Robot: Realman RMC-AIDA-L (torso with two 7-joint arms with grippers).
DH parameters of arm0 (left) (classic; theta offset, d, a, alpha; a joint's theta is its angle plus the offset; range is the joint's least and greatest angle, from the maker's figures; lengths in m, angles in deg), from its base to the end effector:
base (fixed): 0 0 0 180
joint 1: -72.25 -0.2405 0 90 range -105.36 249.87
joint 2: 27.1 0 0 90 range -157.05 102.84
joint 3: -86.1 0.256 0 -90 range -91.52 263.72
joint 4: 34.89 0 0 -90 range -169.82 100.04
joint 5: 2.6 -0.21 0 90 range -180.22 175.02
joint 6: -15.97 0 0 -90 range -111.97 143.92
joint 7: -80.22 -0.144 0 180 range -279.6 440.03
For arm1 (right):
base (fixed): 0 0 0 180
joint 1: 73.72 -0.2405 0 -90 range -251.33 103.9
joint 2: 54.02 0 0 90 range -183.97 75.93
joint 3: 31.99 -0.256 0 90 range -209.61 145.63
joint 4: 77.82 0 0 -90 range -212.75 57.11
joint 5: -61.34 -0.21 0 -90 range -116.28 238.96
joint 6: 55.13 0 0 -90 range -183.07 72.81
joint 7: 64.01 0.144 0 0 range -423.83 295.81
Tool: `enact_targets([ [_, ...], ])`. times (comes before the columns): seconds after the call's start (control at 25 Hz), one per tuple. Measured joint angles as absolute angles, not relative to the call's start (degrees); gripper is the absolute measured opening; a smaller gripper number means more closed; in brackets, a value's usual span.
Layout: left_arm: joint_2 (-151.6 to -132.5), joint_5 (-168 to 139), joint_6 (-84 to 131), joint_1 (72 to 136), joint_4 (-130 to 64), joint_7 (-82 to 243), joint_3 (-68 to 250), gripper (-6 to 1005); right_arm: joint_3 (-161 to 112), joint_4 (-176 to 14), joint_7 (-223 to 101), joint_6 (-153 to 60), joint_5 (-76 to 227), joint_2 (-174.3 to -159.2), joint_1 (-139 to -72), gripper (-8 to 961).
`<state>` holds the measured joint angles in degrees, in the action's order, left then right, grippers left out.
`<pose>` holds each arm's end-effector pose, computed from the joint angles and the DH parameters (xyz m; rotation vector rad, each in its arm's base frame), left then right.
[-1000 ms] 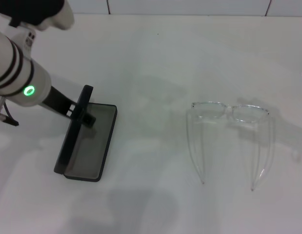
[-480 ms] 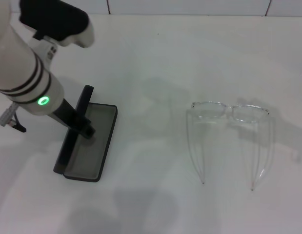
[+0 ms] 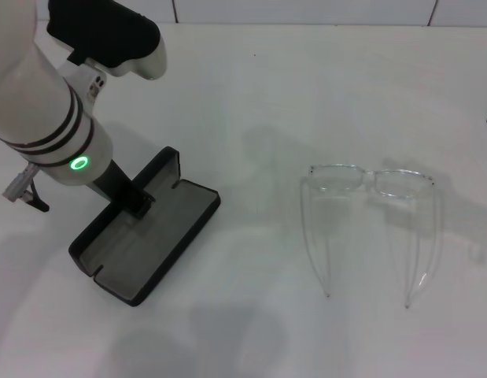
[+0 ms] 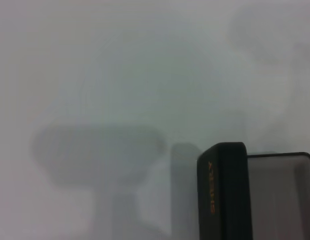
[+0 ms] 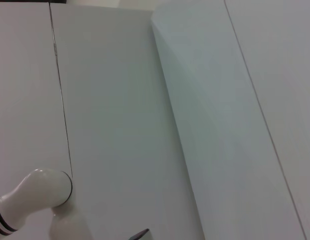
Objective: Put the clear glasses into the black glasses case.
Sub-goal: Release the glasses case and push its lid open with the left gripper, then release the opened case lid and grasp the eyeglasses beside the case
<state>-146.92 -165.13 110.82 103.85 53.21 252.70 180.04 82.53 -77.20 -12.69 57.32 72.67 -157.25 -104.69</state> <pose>-0.1718 0.3285 -0.0069 -2.2646 -1.0744 0.7032 0.2744 0.2887 0.0709 -2.3972 0.3341 1.4276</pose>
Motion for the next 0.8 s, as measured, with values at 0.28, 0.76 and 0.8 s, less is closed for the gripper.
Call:
enact_targets([
  [0.28,-146.6,-165.1,110.9,103.8,56.8,252.4,180.4,240,83.8,-77.1,-12.5,57.0,74.8,-155.85,-106.7,764],
  [0.76,-145.45,-165.1,110.8,101.4,66.4,251.3,178.2,198,85.2,-77.2,3.5,50.1,96.9,-148.21,-127.0,762],
  [0.8,-145.37,-165.1,110.8,101.2,66.8,251.2,177.7,198,85.6,-77.2,6.2,48.9,100.1,-147.62,-129.4,762],
])
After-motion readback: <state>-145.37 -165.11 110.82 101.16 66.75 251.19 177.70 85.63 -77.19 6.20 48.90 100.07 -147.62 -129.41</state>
